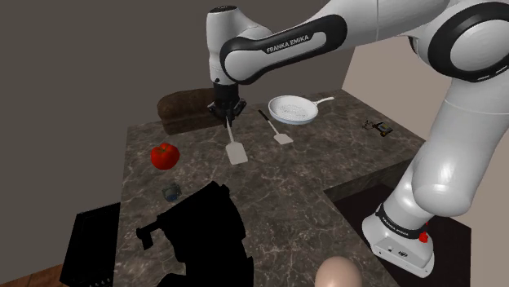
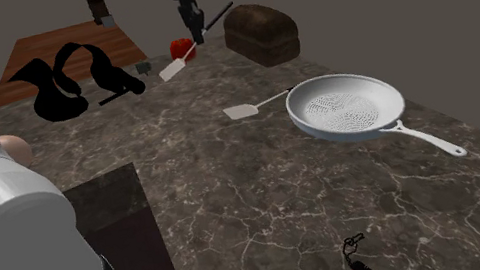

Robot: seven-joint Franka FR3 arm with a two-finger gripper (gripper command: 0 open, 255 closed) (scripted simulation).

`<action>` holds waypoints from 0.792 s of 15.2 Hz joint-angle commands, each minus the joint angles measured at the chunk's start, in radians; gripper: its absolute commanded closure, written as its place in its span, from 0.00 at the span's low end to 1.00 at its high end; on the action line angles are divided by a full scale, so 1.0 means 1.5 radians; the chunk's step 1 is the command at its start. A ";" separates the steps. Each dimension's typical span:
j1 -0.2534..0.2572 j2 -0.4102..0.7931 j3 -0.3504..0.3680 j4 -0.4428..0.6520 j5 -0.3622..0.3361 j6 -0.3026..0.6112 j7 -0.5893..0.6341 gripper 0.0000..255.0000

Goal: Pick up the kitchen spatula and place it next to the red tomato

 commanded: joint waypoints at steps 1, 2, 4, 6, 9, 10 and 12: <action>0.000 0.004 -0.001 -0.012 -0.002 0.016 0.001 1.00; 0.000 0.007 -0.001 -0.018 -0.003 0.025 0.002 1.00; 0.000 0.012 -0.002 -0.029 -0.005 0.041 0.004 1.00; 0.000 0.018 -0.002 -0.040 -0.008 0.057 0.006 1.00; 0.001 0.027 -0.003 -0.056 -0.012 0.081 0.010 1.00; 0.001 0.030 -0.004 -0.060 -0.014 0.089 0.011 1.00; 0.002 0.038 -0.005 -0.069 -0.017 0.105 0.014 1.00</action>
